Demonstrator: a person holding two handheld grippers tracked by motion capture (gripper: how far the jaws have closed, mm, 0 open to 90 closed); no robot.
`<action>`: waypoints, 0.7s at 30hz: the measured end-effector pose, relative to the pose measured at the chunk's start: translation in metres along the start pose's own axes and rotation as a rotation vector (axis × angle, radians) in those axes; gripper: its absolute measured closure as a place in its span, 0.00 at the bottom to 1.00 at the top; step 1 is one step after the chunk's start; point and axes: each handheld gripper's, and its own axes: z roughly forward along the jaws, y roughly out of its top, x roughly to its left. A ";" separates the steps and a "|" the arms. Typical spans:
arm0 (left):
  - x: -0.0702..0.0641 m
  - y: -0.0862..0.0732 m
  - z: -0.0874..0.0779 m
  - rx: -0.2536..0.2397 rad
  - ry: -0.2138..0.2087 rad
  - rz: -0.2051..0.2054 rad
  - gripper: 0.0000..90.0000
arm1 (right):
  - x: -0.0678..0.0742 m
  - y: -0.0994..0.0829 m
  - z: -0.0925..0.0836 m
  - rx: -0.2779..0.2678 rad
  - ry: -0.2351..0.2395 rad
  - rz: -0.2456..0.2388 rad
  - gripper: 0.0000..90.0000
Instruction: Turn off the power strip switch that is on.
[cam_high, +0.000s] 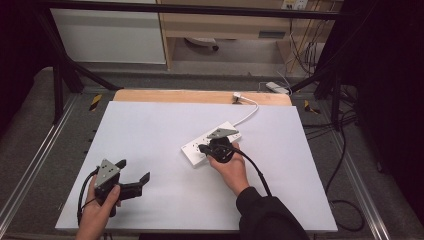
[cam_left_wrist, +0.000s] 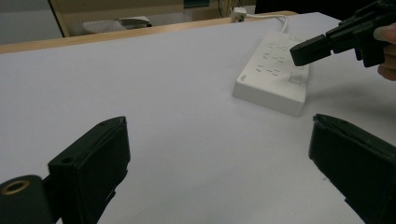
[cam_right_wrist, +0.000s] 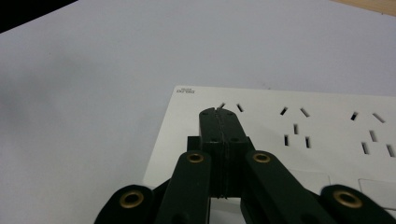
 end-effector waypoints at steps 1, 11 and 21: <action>0.000 0.000 0.000 0.000 0.000 0.001 0.06 | 0.000 -0.001 0.000 -0.001 -0.001 0.000 1.00; 0.000 0.000 0.000 0.001 -0.002 0.001 0.06 | 0.002 -0.007 0.002 0.017 0.002 -0.008 1.00; 0.000 0.000 0.000 0.001 -0.002 0.001 0.06 | 0.004 -0.009 0.004 0.027 0.007 -0.008 1.00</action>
